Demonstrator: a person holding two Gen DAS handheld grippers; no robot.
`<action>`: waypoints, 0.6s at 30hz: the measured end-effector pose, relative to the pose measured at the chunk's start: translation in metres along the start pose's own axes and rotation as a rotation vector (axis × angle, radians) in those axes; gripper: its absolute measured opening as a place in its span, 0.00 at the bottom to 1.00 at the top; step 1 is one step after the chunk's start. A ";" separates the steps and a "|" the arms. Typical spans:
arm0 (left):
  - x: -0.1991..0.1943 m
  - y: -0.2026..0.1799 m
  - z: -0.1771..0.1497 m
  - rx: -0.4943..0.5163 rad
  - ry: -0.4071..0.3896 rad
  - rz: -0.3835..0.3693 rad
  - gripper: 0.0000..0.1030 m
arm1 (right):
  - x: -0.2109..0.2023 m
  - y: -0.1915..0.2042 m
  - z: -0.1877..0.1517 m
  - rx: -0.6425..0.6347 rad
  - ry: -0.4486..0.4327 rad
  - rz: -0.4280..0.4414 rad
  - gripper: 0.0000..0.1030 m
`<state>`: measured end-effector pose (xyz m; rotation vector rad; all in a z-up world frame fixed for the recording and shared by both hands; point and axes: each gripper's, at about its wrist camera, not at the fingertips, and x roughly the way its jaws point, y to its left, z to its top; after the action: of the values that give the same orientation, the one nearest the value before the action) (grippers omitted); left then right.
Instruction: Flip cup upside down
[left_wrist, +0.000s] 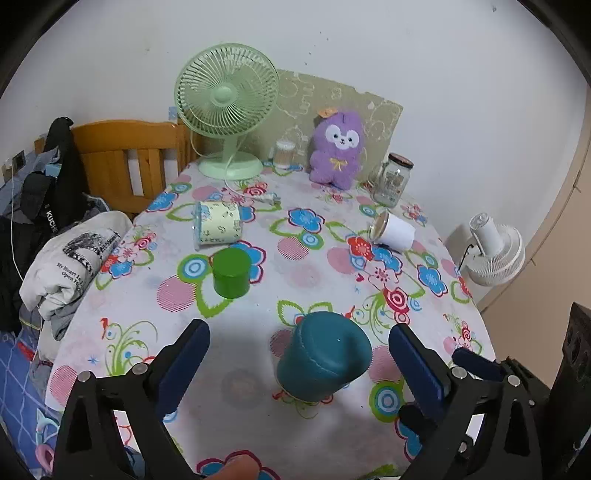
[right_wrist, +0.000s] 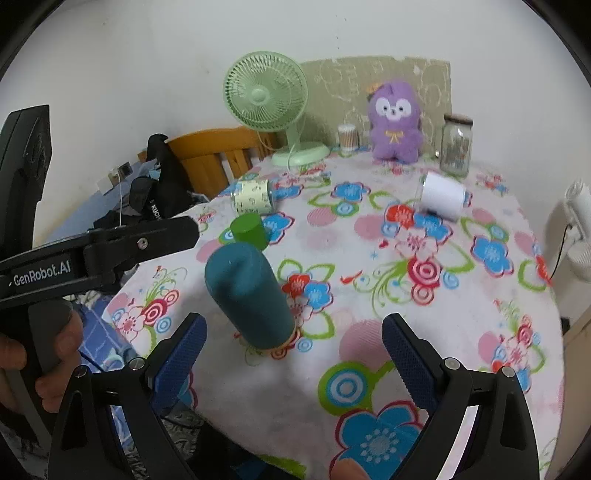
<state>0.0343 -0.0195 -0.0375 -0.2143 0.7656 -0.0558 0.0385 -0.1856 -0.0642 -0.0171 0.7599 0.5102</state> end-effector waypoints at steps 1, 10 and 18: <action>-0.002 0.001 0.001 -0.001 -0.006 0.001 0.96 | -0.002 0.000 0.002 -0.002 -0.009 -0.010 0.94; -0.033 0.012 0.007 0.004 -0.127 0.058 1.00 | -0.028 0.005 0.022 -0.015 -0.132 -0.077 1.00; -0.053 0.019 0.010 0.010 -0.205 0.090 1.00 | -0.044 0.017 0.036 -0.028 -0.200 -0.094 1.00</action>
<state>0.0022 0.0080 0.0016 -0.1727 0.5693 0.0467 0.0280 -0.1830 -0.0062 -0.0275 0.5537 0.4256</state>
